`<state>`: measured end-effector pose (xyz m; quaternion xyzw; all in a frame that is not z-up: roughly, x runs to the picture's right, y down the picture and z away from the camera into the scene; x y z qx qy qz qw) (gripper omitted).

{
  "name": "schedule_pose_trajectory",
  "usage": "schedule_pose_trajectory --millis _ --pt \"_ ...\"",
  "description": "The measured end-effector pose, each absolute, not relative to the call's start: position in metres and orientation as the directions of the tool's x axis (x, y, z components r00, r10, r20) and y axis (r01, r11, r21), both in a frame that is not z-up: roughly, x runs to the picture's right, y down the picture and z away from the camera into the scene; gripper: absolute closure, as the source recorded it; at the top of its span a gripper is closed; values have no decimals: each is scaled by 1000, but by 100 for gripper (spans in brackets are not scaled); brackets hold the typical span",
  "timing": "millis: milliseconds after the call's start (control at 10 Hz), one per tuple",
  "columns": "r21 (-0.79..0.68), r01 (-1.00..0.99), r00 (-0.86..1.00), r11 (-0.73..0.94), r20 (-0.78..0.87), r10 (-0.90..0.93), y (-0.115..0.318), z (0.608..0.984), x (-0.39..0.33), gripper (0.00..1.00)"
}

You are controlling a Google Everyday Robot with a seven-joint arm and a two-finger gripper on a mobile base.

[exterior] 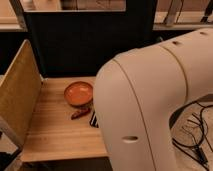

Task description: Place the ceramic cup in the ceramic bowl

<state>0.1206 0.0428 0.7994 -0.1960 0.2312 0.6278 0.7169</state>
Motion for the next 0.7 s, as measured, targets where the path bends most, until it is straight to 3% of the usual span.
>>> schedule_pose_trajectory --millis 500,600,700 --pt "-31 -993 105 111 -651 752 85 823 112 20" --pt "-40 -994 105 104 -663 741 91 828 110 22" --pt "-60 -993 114 99 -673 731 96 833 103 30"
